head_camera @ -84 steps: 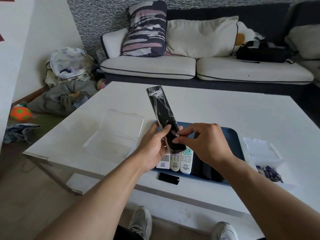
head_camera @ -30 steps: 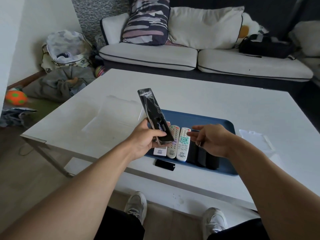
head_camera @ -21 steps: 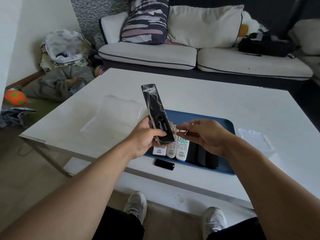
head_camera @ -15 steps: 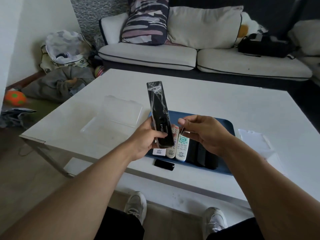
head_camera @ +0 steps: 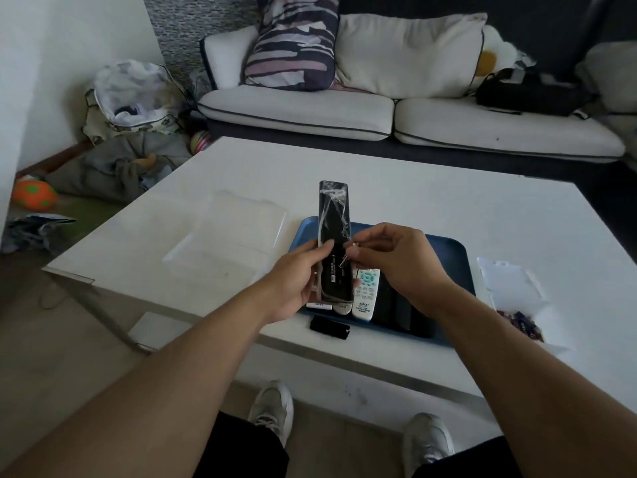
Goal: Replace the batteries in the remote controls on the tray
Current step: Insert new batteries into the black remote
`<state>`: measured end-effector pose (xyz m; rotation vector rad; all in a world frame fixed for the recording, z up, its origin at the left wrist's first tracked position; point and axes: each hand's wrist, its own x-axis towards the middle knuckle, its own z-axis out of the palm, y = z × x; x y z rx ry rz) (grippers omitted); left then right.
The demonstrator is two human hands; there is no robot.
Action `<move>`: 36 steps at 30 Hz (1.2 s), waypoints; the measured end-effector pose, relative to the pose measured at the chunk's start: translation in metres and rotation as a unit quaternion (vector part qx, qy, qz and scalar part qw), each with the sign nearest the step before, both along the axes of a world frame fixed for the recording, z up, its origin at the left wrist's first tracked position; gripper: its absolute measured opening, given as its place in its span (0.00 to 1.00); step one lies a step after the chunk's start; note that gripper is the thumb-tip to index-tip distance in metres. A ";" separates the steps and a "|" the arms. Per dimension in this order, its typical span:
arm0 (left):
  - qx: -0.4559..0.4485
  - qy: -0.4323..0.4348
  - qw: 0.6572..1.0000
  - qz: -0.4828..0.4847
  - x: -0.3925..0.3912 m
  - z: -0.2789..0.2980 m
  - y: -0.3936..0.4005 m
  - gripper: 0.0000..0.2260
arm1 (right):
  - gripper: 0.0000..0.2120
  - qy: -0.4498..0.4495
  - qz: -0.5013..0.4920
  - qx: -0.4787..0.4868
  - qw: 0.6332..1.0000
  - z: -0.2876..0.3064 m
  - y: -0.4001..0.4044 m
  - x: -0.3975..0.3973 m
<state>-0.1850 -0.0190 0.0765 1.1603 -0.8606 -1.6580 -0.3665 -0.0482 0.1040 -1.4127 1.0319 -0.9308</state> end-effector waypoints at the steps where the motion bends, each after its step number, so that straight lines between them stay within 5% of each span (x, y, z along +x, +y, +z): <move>1: 0.000 0.002 1.000 -0.003 -0.001 0.000 0.000 0.15 | 0.07 0.019 0.001 -0.010 1.000 -0.001 0.000 0.000; 14: -0.004 -0.038 0.999 -0.007 -0.001 -0.002 0.001 0.14 | 0.09 0.202 0.041 -0.086 0.975 -0.010 -0.007 0.000; 23: -0.008 -0.074 0.997 0.006 -0.007 -0.002 0.003 0.10 | 0.16 0.216 0.007 -0.087 0.972 -0.014 -0.009 0.002; 28: 0.001 -0.074 0.997 0.010 -0.007 -0.001 0.002 0.12 | 0.08 0.207 0.024 -0.079 0.975 -0.016 -0.010 0.000; 36: -0.015 -0.043 0.994 0.096 -0.002 0.000 -0.001 0.06 | 0.12 0.267 0.005 -0.118 0.956 -0.019 -0.014 -0.004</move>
